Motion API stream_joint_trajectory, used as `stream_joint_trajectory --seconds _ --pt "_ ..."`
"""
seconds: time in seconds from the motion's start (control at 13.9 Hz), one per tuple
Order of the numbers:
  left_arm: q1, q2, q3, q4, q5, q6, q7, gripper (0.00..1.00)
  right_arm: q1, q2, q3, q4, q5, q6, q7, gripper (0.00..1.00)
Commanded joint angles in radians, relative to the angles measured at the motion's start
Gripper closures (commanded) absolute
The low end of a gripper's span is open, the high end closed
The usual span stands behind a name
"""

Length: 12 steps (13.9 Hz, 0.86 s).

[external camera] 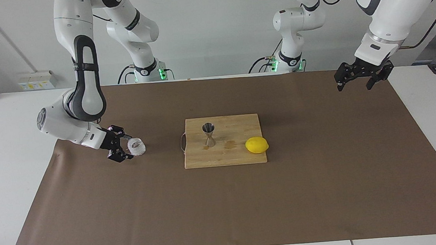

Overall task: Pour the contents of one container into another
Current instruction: 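Move the open right gripper to the small white cup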

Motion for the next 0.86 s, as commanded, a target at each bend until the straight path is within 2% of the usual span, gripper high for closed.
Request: stream_joint_trajectory --seconds 0.0,0.36,0.43,0.5,0.65,0.79 --pt "0.009 -0.028 -0.001 -0.031 0.012 0.007 -0.002 0.00 -0.001 0.012 0.006 -0.013 0.045 -0.002 -0.038 0.00" --pt "0.007 -0.030 -0.001 -0.031 0.010 0.005 -0.003 0.00 0.003 0.006 0.006 -0.044 0.062 0.003 -0.041 0.00" --pt "0.007 -0.028 -0.003 -0.031 0.012 0.005 -0.003 0.00 0.004 0.006 0.005 -0.045 0.068 0.001 -0.039 0.07" --pt "0.007 -0.030 -0.001 -0.031 0.012 0.005 -0.003 0.00 0.003 0.006 0.006 -0.045 0.068 0.001 -0.039 0.26" --pt "0.004 -0.030 -0.001 -0.033 0.012 -0.004 -0.003 0.00 0.004 0.005 0.006 -0.045 0.068 0.000 -0.038 0.59" --pt "-0.005 -0.020 -0.004 -0.012 0.012 -0.045 0.005 0.00 0.004 0.005 0.006 -0.044 0.068 -0.002 -0.033 0.87"
